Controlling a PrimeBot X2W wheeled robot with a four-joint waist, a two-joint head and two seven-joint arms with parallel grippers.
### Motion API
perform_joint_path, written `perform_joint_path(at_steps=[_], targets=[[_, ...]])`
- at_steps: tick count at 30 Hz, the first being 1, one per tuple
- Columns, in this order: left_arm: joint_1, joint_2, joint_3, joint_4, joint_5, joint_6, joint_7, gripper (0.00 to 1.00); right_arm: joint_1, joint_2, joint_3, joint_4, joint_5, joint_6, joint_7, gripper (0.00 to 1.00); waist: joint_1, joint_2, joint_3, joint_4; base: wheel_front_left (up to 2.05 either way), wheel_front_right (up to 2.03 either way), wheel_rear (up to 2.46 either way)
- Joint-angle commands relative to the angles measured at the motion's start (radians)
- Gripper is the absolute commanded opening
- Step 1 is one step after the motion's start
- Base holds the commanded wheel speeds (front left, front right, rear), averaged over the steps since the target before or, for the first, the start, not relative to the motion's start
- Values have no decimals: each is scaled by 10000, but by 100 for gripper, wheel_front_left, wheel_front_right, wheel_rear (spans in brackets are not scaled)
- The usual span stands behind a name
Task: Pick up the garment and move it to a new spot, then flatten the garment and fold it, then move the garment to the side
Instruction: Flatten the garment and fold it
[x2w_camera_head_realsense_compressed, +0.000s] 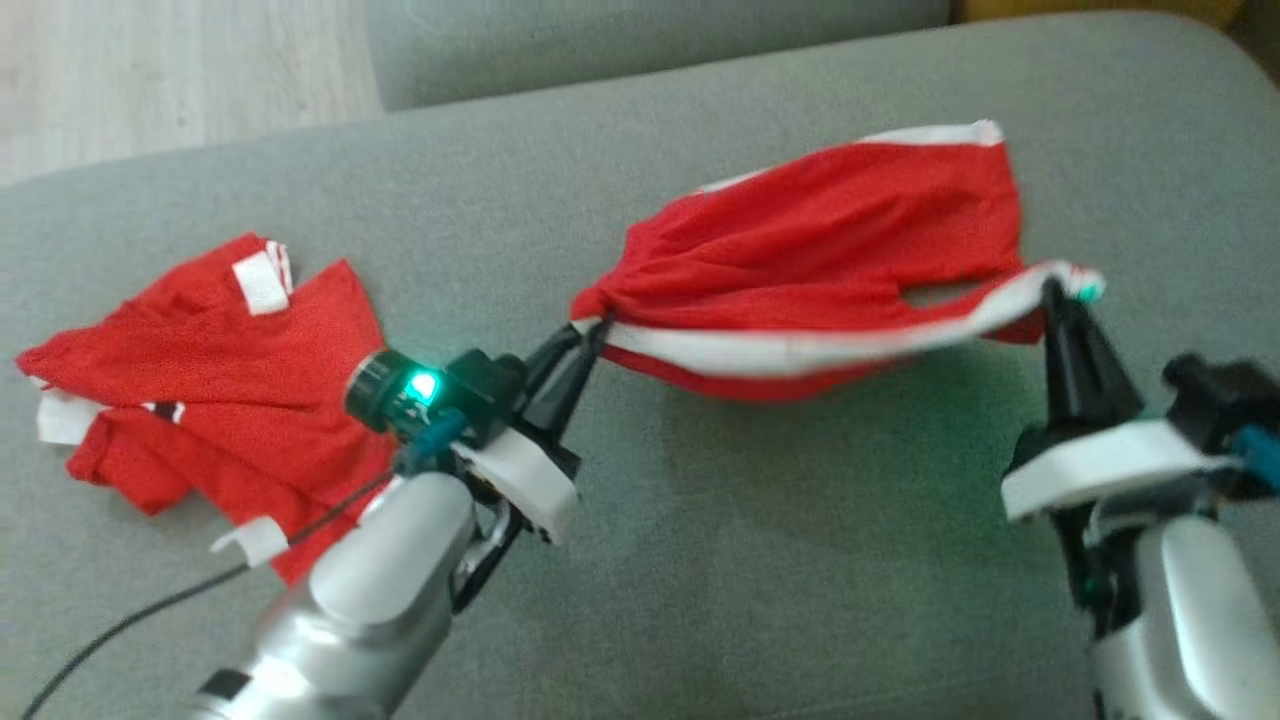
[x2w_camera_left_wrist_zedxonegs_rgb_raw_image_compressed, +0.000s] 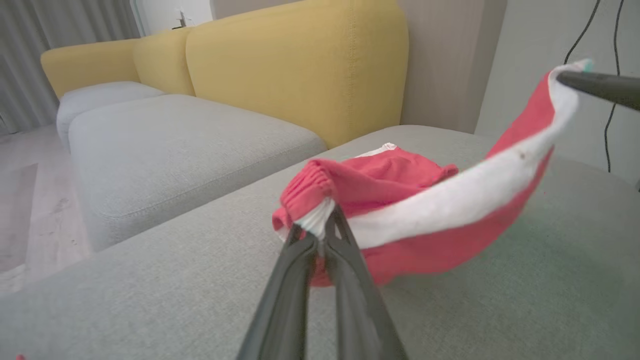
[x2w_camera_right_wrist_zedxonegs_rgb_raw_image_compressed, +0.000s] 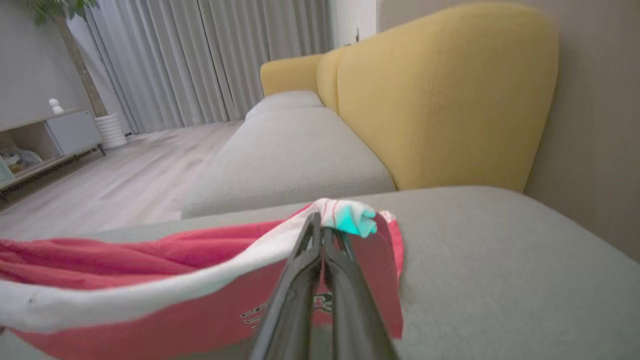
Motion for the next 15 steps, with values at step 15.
perform_joint_path(at_steps=[15], targets=[[-2529, 961, 1624, -958, -969, 68, 1219, 0, -4096, -1850, 1517, -113, 915, -7, 99, 0, 0, 0, -1150, 267, 0, 0, 0]])
